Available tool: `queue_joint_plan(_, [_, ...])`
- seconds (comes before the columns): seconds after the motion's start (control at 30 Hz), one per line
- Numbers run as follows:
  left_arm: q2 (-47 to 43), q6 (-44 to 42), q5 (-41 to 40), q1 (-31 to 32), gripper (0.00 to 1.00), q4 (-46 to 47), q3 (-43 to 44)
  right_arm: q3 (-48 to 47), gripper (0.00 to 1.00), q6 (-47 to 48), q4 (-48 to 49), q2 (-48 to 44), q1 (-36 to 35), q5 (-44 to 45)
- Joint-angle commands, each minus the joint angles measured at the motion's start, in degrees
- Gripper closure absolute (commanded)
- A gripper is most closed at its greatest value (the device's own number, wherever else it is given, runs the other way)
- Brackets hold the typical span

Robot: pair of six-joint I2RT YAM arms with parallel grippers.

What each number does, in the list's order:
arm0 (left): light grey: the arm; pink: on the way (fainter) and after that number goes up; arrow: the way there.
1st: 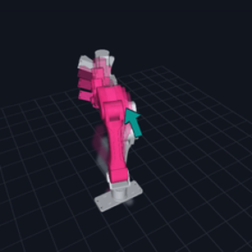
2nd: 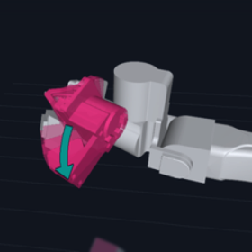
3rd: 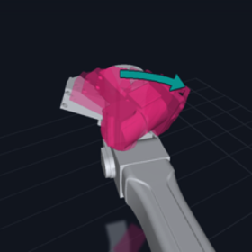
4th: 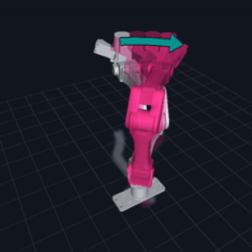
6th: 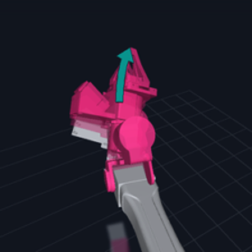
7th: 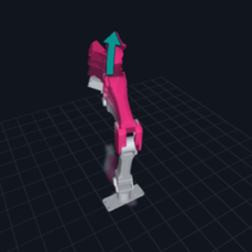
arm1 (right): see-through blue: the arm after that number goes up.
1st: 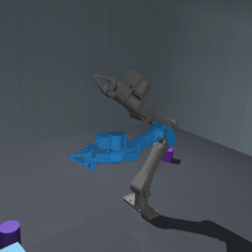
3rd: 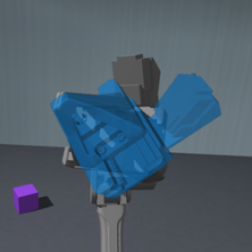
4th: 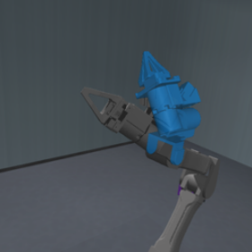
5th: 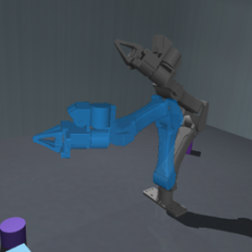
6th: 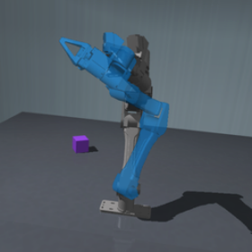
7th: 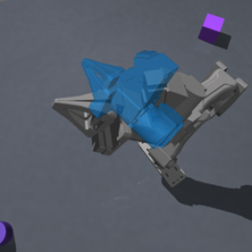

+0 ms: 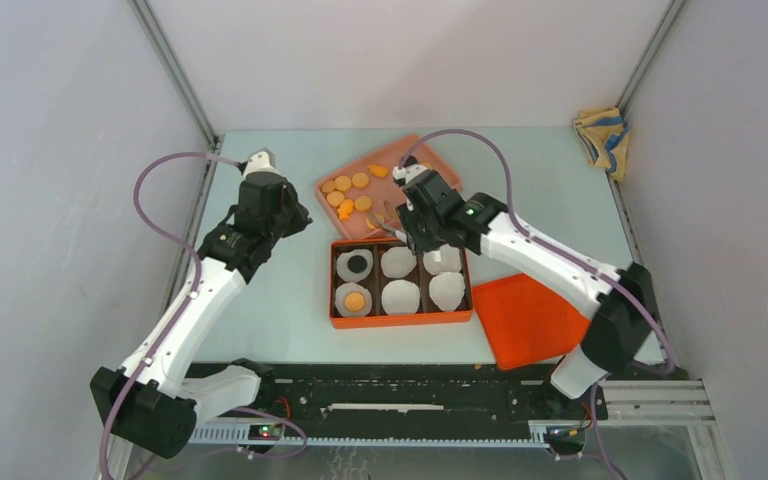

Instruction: Pack the cookies

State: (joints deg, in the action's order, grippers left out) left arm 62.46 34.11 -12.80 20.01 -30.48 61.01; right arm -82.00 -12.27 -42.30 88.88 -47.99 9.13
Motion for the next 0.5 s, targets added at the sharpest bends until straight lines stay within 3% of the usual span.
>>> queue_joint_plan(0.0, [0.0, -0.6, 0.1, -0.1, 0.98, 2.3, -0.8, -6.4, 0.62, 3.0, 5.5, 5.6, 2.1, 1.2])
queue_joint_plan(0.2, [-0.1, -1.2, -1.4, -0.2, 0.98, 1.6, -0.7, -9.6, 0.60, 4.1, 4.8, 11.8, 3.2, 0.5])
queue_joint_plan(0.47, [0.8, -1.1, -1.5, -0.3, 0.98, 1.7, -1.1, -9.7, 0.58, 2.6, 1.9, 12.4, 2.9, -1.3])
